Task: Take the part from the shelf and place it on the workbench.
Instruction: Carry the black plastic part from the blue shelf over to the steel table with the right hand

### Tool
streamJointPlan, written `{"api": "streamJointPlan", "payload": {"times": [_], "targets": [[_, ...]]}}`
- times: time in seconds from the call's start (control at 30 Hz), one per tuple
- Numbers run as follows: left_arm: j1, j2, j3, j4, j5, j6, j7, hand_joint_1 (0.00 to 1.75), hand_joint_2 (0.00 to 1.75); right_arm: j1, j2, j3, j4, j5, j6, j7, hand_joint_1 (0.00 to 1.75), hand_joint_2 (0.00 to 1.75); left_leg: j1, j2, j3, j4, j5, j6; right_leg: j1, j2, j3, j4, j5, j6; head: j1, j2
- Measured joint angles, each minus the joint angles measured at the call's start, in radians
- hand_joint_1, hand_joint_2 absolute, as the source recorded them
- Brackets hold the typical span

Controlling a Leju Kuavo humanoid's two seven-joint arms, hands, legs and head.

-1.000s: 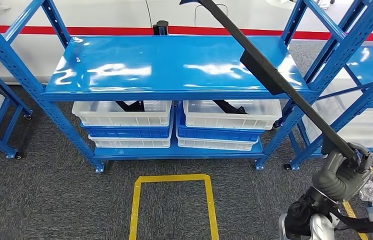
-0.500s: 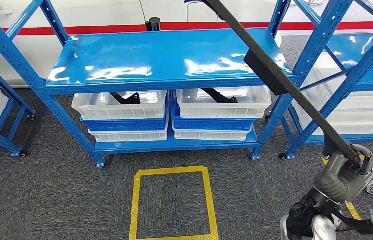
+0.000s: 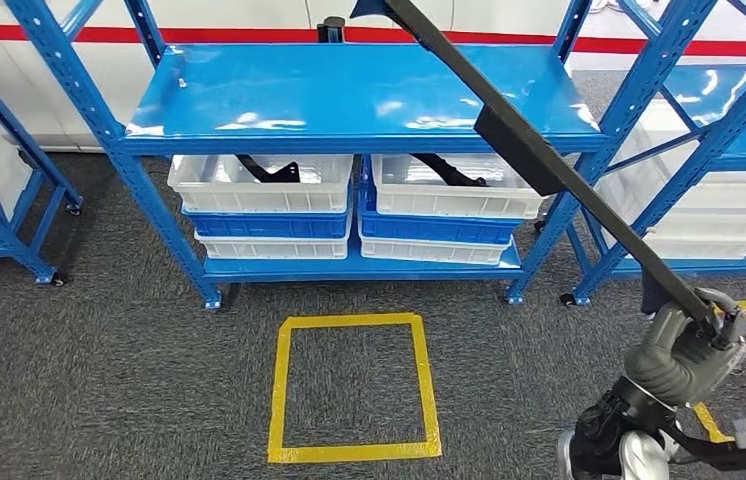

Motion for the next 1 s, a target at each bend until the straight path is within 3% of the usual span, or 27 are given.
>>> {"api": "streamJointPlan", "payload": {"times": [0.03, 0.07, 0.1, 0.13, 0.2, 0.23, 0.3, 0.33, 0.4, 0.43, 0.5, 0.57, 0.6, 0.63, 0.67, 0.7, 0.77, 0.8, 0.83, 0.9, 0.97, 1.0], "targets": [[0.0, 0.0, 0.0, 0.0, 0.0, 0.0, 0.0, 0.0, 1.75, 0.0, 0.0, 0.0, 0.0, 0.0, 0.0, 0.0, 1.75, 1.75, -0.001, 0.001, -0.015, 0.0, 0.012, 0.004, 0.001, 0.0, -0.016, 0.066, -0.04, -0.004, 0.002, 0.0], [0.0, 0.0, 0.0, 0.0, 0.0, 0.0, 0.0, 0.0, 1.75, 0.0, 0.0, 0.0, 0.0, 0.0, 0.0, 0.0, 1.75, 1.75, -0.003, 0.002, -0.031, 0.001, 0.024, 0.004, 0.001, 0.001, -0.023, 0.122, -0.062, -0.002, 0.002, 0.0], [0.0, 0.0, 0.0, 0.0, 0.0, 0.0, 0.0, 0.0, 1.75, 0.0, 0.0, 0.0, 0.0, 0.0, 0.0, 0.0, 1.75, 1.75, -0.004, 0.003, -0.046, 0.002, 0.036, 0.003, 0.002, 0.001, -0.018, 0.154, -0.063, 0.005, 0.002, 0.0], [0.0, -0.001, 0.0, 0.0, 0.0, 0.0, 0.0, 0.0, 1.75, 0.001, 0.0, 0.0, 0.0, 0.001, 0.0, 0.0, 1.75, 1.75, -0.005, 0.004, -0.062, 0.002, 0.048, 0.002, 0.002, 0.001, 0.003, 0.152, -0.047, 0.014, 0.002, 0.0], [0.0, -0.001, 0.0, 0.0, 0.0, 0.001, 0.0, 0.0, 1.75, 0.0, 0.0, 0.001, 0.0, 0.008, 0.0, -0.001, 1.75, 1.75, -0.006, 0.004, -0.089, 0.004, 0.072, -0.003, 0.002, 0.001, 0.094, 0.05, -0.005, 0.027, 0.002, 0.0], [0.0, -0.002, 0.0, 0.0, -0.002, 0.005, 0.001, 0.0, 1.75, 0.0, 0.0, 0.002, -0.001, 0.015, 0.0, -0.003, 1.75, 1.75, -0.007, 0.003, -0.098, 0.005, 0.082, -0.008, 0.004, 0.001, 0.155, -0.033, -0.002, 0.025, 0.003, 0.0], [0.0, -0.002, 0.0, 0.0, -0.01, 0.017, 0.006, 0.0, 1.75, -0.001, 0.0, 0.006, -0.004, 0.033, -0.002, -0.011, 1.75, 1.75, -0.01, 0.003, -0.105, 0.004, 0.1, -0.02, 0.011, 0.002, 0.23, -0.15, -0.021, 0.009, -0.001, 0.0], [0.0, -0.003, -0.001, 0.0, -0.017, 0.023, 0.011, 0.0, 1.75, -0.001, 0.0, 0.008, -0.005, 0.043, -0.003, -0.015, 1.75, 1.75, -0.01, 0.003, -0.106, 0.001, 0.108, -0.027, 0.016, 0.003, 0.24, -0.173, -0.028, -0.001, -0.003, 0.0], [0.001, -0.002, -0.003, 0.0, -0.025, 0.029, 0.021, 0.0, 1.75, -0.001, 0.001, 0.012, -0.005, 0.056, -0.007, -0.021, 1.75, 1.75, -0.006, 0.002, -0.11, -0.001, 0.116, -0.04, 0.013, 0.003, 0.227, -0.174, -0.016, -0.02, -0.006, 0.0], [0.002, -0.002, -0.004, 0.0, -0.027, 0.029, 0.026, 0.0, 1.75, -0.002, 0.001, 0.015, -0.005, 0.06, -0.008, -0.023, 1.75, 1.75, -0.004, 0.001, -0.116, 0.011, 0.098, -0.046, 0.009, 0.002, 0.219, -0.175, -0.007, -0.031, -0.008, 0.0], [0.003, -0.002, -0.006, 0.001, -0.03, 0.03, 0.032, 0.0, 1.75, -0.002, 0.003, 0.02, -0.006, 0.067, -0.01, -0.026, 1.75, 1.75, 0.001, -0.002, -0.145, 0.092, 0.009, -0.056, 0.004, 0.001, 0.201, -0.175, 0.013, -0.047, -0.011, 0.0], [0.004, -0.002, -0.009, 0.001, -0.034, 0.03, 0.034, 0.0, 1.75, -0.001, 0.003, 0.024, -0.006, 0.071, -0.011, -0.027, 1.75, 1.75, 0.002, -0.002, -0.178, 0.226, -0.076, -0.066, 0.006, 0.004, 0.183, -0.174, 0.03, -0.052, -0.014, 0.0], [0.004, -0.001, -0.01, 0.001, -0.035, 0.03, 0.034, 0.0, 1.75, 0.0, 0.004, 0.024, -0.006, 0.072, -0.012, -0.028, 1.75, 1.75, 0.004, -0.003, -0.183, 0.276, -0.087, -0.07, 0.007, 0.007, 0.175, -0.173, 0.038, -0.05, -0.013, 0.0], [0.004, -0.001, -0.012, 0.001, -0.036, 0.03, 0.034, 0.0, 1.75, 0.001, 0.004, 0.024, -0.006, 0.073, -0.012, -0.028, 1.75, 1.75, 0.005, -0.003, -0.173, 0.291, -0.076, -0.072, 0.007, 0.012, 0.167, -0.171, 0.045, -0.047, -0.014, 0.0], [0.004, 0.0, -0.012, 0.001, -0.037, 0.03, 0.034, 0.0, 1.75, 0.001, 0.004, 0.025, -0.006, 0.073, -0.012, -0.028, 1.75, 1.75, 0.007, -0.004, -0.144, 0.266, -0.052, -0.072, 0.006, 0.018, 0.159, -0.168, 0.05, -0.043, -0.014, 0.0], [0.004, 0.0, -0.013, 0.001, -0.037, 0.029, 0.034, 0.0, 1.75, 0.002, 0.004, 0.025, -0.006, 0.073, -0.013, -0.029, 1.75, 1.75, 0.01, -0.012, -0.098, 0.208, -0.027, -0.071, 0.006, 0.026, 0.152, -0.164, 0.054, -0.04, -0.014, 0.0], [0.005, 0.0, -0.013, 0.001, -0.037, 0.025, 0.034, 0.0, 1.75, 0.002, 0.004, 0.026, -0.006, 0.075, -0.013, -0.03, 1.75, 1.75, 0.014, -0.048, -0.004, 0.073, -0.011, -0.065, 0.007, 0.039, 0.137, -0.153, 0.059, -0.033, -0.013, 0.0], [0.006, 0.0, -0.014, 0.001, -0.037, 0.022, 0.034, 0.0, 1.75, 0.001, 0.004, 0.027, -0.006, 0.075, -0.013, -0.031, 1.75, 1.75, 0.015, -0.063, 0.022, 0.031, -0.014, -0.061, 0.008, 0.046, 0.131, -0.149, 0.061, -0.028, -0.013, 0.0], [0.007, 0.0, -0.014, 0.001, -0.036, 0.019, 0.034, 0.0, 1.75, 0.001, 0.004, 0.028, -0.006, 0.075, -0.013, -0.031, 1.75, 1.75, 0.014, -0.07, 0.033, 0.012, -0.023, -0.057, 0.009, 0.054, 0.124, -0.146, 0.065, -0.023, -0.013, 0.0], [0.009, -0.001, -0.014, 0.001, -0.035, 0.015, 0.034, 0.0, 1.75, 0.001, 0.005, 0.03, -0.008, 0.076, -0.012, -0.033, 1.75, 1.75, 0.013, -0.053, 0.03, 0.001, -0.021, -0.045, 0.008, 0.066, 0.112, -0.141, 0.071, -0.01, -0.012, 0.0], [0.009, -0.001, -0.014, 0.001, -0.033, 0.011, 0.034, 0.0, 1.75, 0.001, 0.003, 0.03, -0.008, 0.076, -0.012, -0.033, 1.75, 1.75, 0.014, -0.031, 0.023, -0.006, -0.014, -0.027, 0.009, 0.05, 0.082, -0.099, 0.05, -0.005, -0.008, 0.0], [0.009, -0.002, -0.014, 0.001, -0.033, 0.01, 0.034, 0.0, 1.75, 0.002, 0.002, 0.03, -0.009, 0.076, -0.012, -0.034, 1.75, 1.75, 0.014, -0.019, 0.018, -0.008, -0.009, -0.02, 0.01, 0.036, 0.055, -0.048, 0.024, -0.007, -0.005, 0.0]]}}
